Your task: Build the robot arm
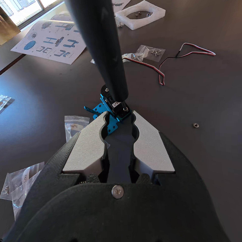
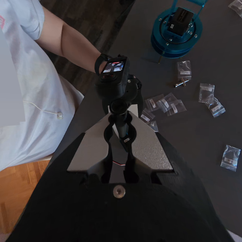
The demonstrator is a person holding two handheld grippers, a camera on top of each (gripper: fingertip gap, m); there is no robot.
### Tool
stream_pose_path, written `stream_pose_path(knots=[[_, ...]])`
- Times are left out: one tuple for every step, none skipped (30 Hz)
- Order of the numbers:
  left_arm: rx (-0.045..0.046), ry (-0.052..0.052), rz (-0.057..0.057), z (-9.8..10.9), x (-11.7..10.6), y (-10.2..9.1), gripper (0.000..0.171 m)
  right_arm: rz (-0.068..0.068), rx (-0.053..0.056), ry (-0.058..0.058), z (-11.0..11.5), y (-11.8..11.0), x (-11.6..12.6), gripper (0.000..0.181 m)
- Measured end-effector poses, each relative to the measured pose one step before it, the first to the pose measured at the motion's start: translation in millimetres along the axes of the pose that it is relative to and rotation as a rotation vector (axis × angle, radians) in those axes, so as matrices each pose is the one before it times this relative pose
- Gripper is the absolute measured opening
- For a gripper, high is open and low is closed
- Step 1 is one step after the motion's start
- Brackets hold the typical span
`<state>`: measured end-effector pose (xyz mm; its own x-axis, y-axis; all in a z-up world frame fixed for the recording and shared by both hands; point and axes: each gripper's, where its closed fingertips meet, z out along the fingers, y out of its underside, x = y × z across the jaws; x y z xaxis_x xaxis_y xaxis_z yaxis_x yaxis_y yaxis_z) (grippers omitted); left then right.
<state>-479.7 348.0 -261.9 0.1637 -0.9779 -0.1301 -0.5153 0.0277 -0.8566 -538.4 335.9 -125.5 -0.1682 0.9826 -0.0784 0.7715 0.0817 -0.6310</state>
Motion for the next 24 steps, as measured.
stream_pose_path(knots=[[0.00007, 0.0014, -0.0007, 0.13, 0.06, -0.06, 0.033, -0.002, 0.0008, -0.0043, -0.58, 0.49, 1.02, 0.018], [0.00003, 0.001, -0.0006, -0.03, 0.08, -0.09, 0.033, 0.0162, -0.002, 0.0148, -0.62, 0.47, 3.99, 0.018], [-0.00003, 0.0004, 0.0001, 0.17, 0.08, -0.1, 0.033, 0.0282, -0.0055, 0.0331, -0.19, 0.88, 6.01, 0.019], [-0.00008, -0.0002, 0.0004, 0.08, -0.04, -0.04, 0.033, 0.0295, -0.0058, 0.0293, -0.11, 0.41, 3.57, 0.018], [-0.00003, -0.0006, 0.0006, 0.06, -0.02, -0.05, 0.033, 0.0245, -0.006, 0.028, -0.14, 0.4, 1.3, 0.019], [0.00002, -0.0012, 0.0009, 0.01, -0.02, 0.08, 0.033, 0.0176, -0.0068, 0.0391, -0.41, 0.61, 1.01, 0.018], [-0.00007, -0.0013, 0.0009, 0.02, 0.06, -0.05, 0.033, 0.0173, -0.0067, 0.0535, -0.7, 0.85, 1.94, 0.018], [-0.00011, -0.0014, 0.0007, 0.06, -0.12, -0.04, 0.033, 0.0239, -0.0053, 0.0566, -0.95, 1.07, 1.82, 0.019], [-0.00011, -0.0018, 0.0007, 0.03, -0.1, -0.04, 0.033, 0.0286, -0.0027, 0.0516, -1.01, 0.88, 0.96, 0.019], [-0.00014, -0.0021, 0.0, 0.12, -0.06, -0.09, 0.033, 0.0274, 0.0024, 0.0471, -0.91, 0.51, 0.32, 0.018], [-0.00025, -0.0023, -0.0012, 0.23, -0.18, -0.12, 0.033, 0.0198, 0.0035, 0.0469, -0.89, 0.5, 0.26, 0.019], [-0.00032, -0.0021, -0.0016, 0.17, -0.25, -0.05, 0.033, 0.019, 0.0028, 0.0508, -0.82, 0.55, 1.02, 0.018], [-0.00041, -0.0026, -0.0014, 0.24, -0.31, -0.09, 0.033, 0.0153, 0.0056, 0.0406, -0.41, 0.02, -0.11, 0.019], [-0.00062, -0.0023, -0.003, 0.33, -0.45, -0.19, 0.033, 0.019, 0.0082, 0.0405, -0.03, -0.43, 0.37, 0.019], [-0.00039, -0.001, -0.0034, 0.31, -0.23, -0.09, 0.033, 0.0225, 0.0082, 0.0436, 0.15, -0.24, 1.46, 0.019], [-0.00038, -0.0005, -0.0026, 0.18, -0.26, -0.13, 0.033, 0.0186, 0.0093, 0.0298, 0.3, -0.54, 0.39, 0.019], [-0.00008, -0.0004, -0.0012, 0.1, -0.05, -0.04, 0.033, 0.0242, 0.0082, 0.03, 0.34, -0.41, 1.54, 0.019], [-0.00013, -0.0011, 0.0005, 0.05, -0.07, -0.04, 0.033, 0.019, 0.0066, 0.0254, 0.61, -0.42, 1.46, 0.019], [0.0, -0.0008, -0.0001, 0.06, 0.02, -0.05, 0.033, 0.012, 0.0066, 0.0118, 0.66, -0.7, 0.29, 0.019], [0.00023, -0.0008, 0.0003, -0.11, 0.04, 0.02, 0.033, 0.0098, 0.0043, 0.0119, 0.61, -0.49, 0.95, 0.019], [0.00072, -0.0011, 0.0009, -0.21, -0.07, -0.09, 0.033, 0.0034, 0.0037, 0.0079, 0.47, -0.45, 0.41, 0.019], [0.00303, 0.0001, 0.0007, -0.59, 0.3, -0.24, 0.033, 0.0027, 0.0034, -0.0005, 0.23, -0.26, -0.55, 0.019], [0.007, 0.0043, -0.0005, -1.2, 0.87, -0.74, 0.033, 0.0037, 0.0005, 0.0025, 0.21, 0.3, -0.03, 0.018], [0.00924, 0.0063, -0.0037, -1.71, 0.92, -0.74, 0.032, 0.0005, 0.0007, 0.0055, 0.11, 0.62, 0.43, 0.018]])
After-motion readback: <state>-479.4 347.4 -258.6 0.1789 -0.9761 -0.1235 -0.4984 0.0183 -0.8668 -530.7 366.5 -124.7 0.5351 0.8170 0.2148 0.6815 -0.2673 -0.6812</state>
